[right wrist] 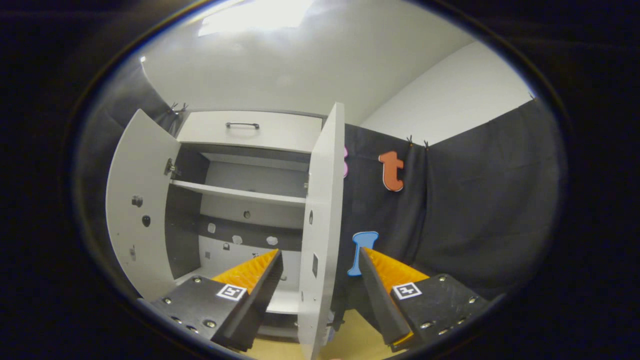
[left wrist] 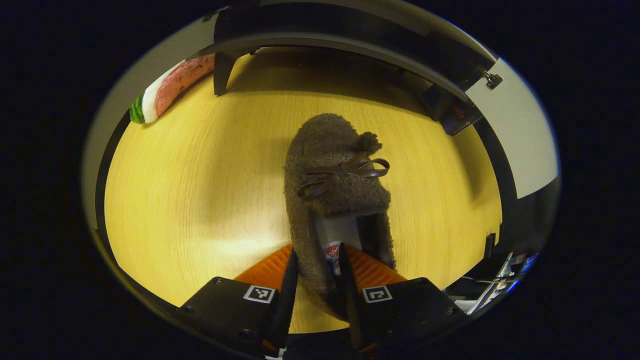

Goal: Grab one shoe with the right hand and put it into the shoe cabinet, grab the other shoe with the left hand and put it into the shoe cabinet; then close the right door with the right hand and the left door with the left hand.

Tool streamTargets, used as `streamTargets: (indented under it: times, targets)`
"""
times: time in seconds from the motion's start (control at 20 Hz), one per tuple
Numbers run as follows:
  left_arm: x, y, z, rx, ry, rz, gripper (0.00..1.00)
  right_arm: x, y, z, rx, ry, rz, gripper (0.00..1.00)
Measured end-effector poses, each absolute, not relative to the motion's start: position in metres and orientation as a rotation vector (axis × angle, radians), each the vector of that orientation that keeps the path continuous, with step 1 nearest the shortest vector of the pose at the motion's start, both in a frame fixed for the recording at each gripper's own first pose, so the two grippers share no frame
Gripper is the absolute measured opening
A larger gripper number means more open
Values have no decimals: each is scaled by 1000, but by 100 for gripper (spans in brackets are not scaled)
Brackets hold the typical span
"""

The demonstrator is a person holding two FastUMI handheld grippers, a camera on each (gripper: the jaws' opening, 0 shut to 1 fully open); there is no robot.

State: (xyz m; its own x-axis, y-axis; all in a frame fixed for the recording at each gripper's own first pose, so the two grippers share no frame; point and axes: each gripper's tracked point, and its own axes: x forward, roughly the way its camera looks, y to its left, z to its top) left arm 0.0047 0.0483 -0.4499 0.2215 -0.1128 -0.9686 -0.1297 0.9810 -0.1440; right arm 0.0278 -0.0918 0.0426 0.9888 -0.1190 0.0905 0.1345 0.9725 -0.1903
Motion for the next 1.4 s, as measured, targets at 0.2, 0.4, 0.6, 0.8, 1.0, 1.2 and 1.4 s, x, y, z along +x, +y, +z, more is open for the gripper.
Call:
streamTargets:
  times: [0.2, 0.4, 0.6, 0.8, 1.0, 1.2, 1.4]
  targets:
    - [7, 50, -451, -264, 1396, 51, 39, 29, -88, 40, -206, -81, -126, 90]
    - [8, 60, -449, -282, 1379, 88, 5, 27, -86, 40, -199, -87, -128, 91]
    - [18, 69, -444, -224, 1338, 31, 1, 24, -88, 43, -189, -96, -129, 91]
    - [26, 73, -433, -200, 1281, 27, 1, 18, -90, 46, -170, -105, -132, 91]
    - [37, 80, -421, -193, 1230, 34, 1, 12, -93, 48, -146, -109, -129, 91]
    - [43, 85, -403, -196, 1196, 43, 2, 6, -95, 48, -134, -107, -126, 91]
    - [48, 90, -389, -208, 1163, 43, 1, 2, -98, 46, -130, -105, -127, 92]
